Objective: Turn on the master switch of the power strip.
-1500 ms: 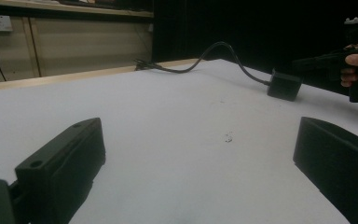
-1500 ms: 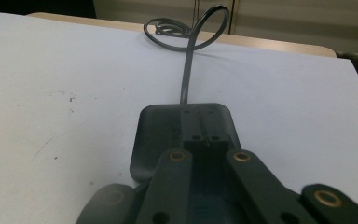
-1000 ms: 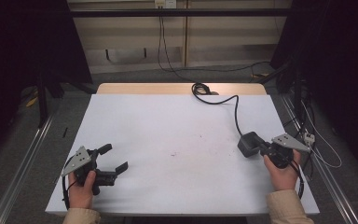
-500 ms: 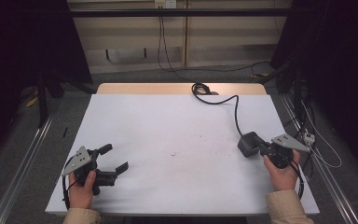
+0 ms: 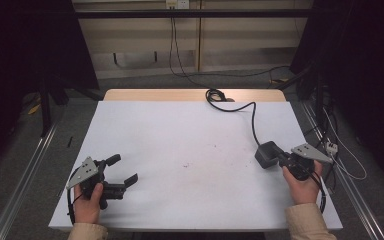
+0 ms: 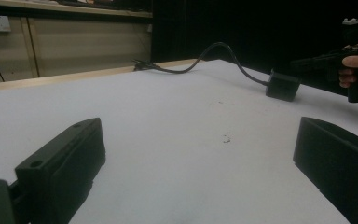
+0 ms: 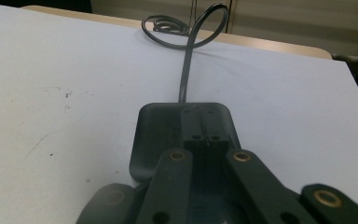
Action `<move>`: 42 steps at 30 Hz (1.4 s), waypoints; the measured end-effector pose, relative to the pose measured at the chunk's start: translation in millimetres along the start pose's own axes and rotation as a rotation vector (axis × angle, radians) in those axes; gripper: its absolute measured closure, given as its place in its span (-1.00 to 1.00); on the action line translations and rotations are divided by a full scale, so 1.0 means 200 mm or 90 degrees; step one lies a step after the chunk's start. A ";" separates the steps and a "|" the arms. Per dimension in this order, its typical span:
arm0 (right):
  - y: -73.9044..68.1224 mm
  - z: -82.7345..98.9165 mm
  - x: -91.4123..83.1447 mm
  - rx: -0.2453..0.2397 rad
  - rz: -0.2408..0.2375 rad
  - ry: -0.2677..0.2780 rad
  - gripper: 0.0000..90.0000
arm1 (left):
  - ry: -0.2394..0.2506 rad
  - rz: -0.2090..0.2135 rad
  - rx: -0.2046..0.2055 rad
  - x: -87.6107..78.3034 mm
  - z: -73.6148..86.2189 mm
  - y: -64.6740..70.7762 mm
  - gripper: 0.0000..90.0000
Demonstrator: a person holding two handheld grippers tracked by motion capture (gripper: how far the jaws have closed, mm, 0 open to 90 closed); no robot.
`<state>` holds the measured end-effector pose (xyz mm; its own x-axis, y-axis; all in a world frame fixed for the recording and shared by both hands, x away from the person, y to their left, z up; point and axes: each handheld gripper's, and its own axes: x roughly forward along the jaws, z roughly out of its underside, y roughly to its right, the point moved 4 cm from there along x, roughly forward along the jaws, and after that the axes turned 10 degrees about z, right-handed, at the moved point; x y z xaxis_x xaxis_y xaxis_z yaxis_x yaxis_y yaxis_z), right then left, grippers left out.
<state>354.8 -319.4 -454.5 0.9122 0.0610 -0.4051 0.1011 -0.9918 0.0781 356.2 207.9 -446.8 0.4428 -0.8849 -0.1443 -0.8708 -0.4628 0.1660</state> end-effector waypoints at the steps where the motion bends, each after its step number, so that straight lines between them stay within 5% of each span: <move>1: 0.00 0.00 0.00 0.000 0.000 0.000 1.00 | 0.000 0.000 0.000 0.00 0.00 0.00 -0.96; 42: -0.02 0.00 0.00 -0.003 0.008 -0.010 1.00 | 0.003 0.005 -0.001 0.00 0.00 0.01 -0.96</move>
<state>354.4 -315.9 -453.9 0.9071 0.0466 -0.4184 0.0911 -0.9920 0.0870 355.2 206.6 -446.3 0.4370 -0.8888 -0.1378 -0.8738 -0.4559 0.1691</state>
